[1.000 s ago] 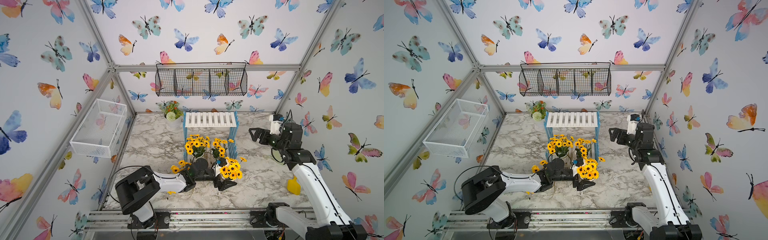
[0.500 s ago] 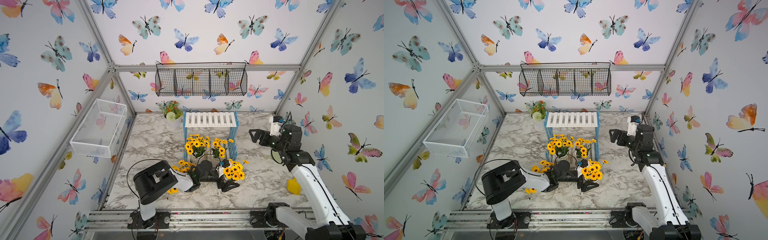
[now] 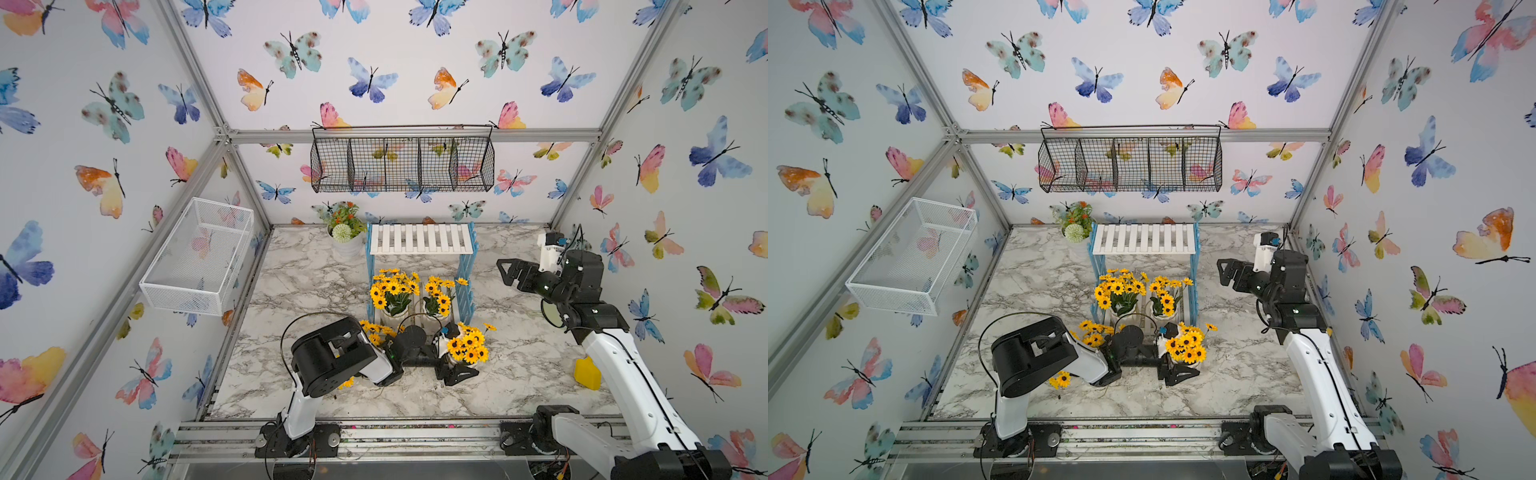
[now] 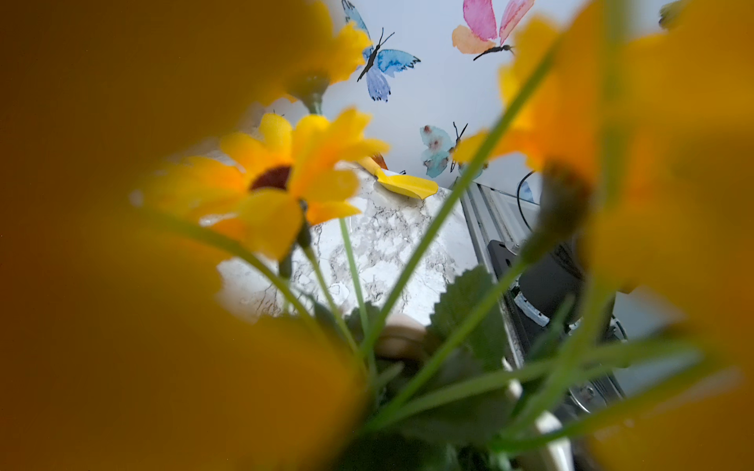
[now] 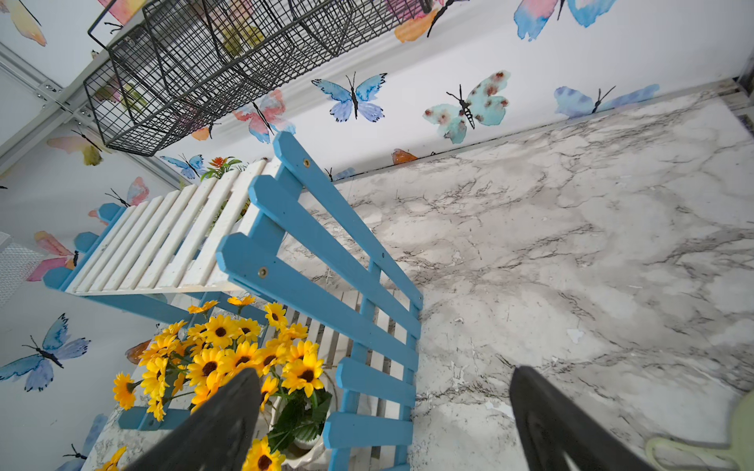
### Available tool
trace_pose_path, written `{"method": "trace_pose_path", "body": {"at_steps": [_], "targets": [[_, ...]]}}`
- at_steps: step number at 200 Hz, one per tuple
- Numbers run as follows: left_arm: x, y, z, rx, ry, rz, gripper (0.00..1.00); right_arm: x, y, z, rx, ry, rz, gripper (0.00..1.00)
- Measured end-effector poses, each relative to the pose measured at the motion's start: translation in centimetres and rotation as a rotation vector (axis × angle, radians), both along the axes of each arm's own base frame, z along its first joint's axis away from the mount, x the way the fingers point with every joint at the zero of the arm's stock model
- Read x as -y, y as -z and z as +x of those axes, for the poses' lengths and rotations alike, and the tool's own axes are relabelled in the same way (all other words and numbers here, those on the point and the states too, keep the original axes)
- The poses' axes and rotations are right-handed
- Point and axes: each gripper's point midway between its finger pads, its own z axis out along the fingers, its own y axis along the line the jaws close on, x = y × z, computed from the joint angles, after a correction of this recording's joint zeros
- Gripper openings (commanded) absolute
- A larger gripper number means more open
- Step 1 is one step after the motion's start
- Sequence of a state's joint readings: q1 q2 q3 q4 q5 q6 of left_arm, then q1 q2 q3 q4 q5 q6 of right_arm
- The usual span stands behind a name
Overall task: Take the sunflower pots off the shelves
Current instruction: Adjust the sunflower pot on the shelf.
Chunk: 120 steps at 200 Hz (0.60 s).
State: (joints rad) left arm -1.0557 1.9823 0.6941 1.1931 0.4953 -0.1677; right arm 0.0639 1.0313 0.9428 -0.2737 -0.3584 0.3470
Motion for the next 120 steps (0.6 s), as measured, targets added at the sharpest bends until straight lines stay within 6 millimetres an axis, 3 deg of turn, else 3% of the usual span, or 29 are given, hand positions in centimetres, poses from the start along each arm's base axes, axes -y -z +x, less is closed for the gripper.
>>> {"method": "trace_pose_path", "body": {"at_steps": [34, 77, 120], "targets": [[-0.3, 1.1, 1.0, -0.046, -0.024, 0.0, 0.0, -0.1, -0.1, 0.0, 0.007, -0.008, 0.004, 0.98], [-1.9, 1.1, 4.6, -0.126, -0.094, -0.042, 0.0, -0.3, -0.3, 0.0, 0.016, -0.015, 0.008, 0.98], [-0.5, 0.2, 4.0, -0.117, -0.048, -0.051, 0.0, -0.4, -0.3, 0.0, 0.016, -0.025, 0.013, 0.98]]}}
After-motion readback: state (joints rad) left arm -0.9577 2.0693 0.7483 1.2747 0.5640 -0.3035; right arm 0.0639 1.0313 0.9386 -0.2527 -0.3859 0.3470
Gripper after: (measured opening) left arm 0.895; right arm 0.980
